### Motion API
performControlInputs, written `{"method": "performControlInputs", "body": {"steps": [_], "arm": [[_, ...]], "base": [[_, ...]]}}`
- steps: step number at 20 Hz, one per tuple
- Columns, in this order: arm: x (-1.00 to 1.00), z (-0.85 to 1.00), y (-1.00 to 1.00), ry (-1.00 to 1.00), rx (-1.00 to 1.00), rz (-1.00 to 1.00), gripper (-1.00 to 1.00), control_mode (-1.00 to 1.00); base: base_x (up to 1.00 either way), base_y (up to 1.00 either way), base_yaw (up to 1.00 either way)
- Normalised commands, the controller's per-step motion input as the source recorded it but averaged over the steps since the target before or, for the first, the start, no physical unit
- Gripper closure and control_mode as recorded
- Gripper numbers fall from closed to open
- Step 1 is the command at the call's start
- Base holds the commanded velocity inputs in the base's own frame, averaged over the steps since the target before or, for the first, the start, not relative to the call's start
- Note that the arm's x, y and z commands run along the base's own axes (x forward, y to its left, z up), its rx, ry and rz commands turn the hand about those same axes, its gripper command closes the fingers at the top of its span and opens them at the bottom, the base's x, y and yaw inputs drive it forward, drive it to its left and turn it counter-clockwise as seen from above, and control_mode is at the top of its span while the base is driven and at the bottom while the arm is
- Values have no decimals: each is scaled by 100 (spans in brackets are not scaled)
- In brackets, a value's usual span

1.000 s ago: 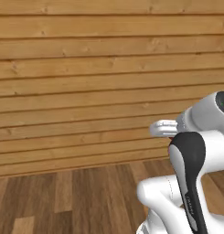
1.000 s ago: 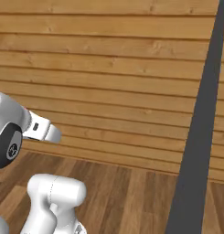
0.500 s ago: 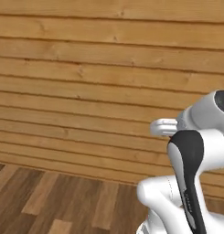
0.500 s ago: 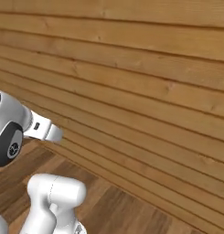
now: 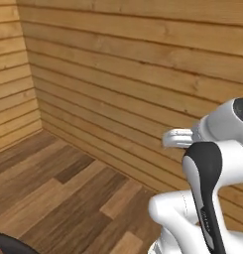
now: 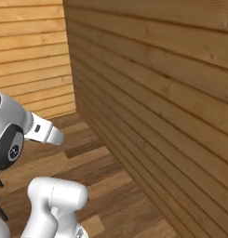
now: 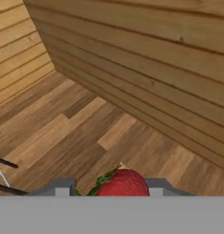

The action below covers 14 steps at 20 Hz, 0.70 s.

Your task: Take the strawberry from the fridge and place it on top of the pancake, located on the dining counter.

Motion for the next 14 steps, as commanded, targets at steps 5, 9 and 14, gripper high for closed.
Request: {"method": "performControlInputs", "body": {"steps": [5,9,14], "arm": [[0,0,0,0,0,0,100,100],[0,0,0,0,0,0,100,100],[0,0,0,0,0,0,100,100]], "base": [[77,33,60],[74,32,44],[66,32,39]]}}
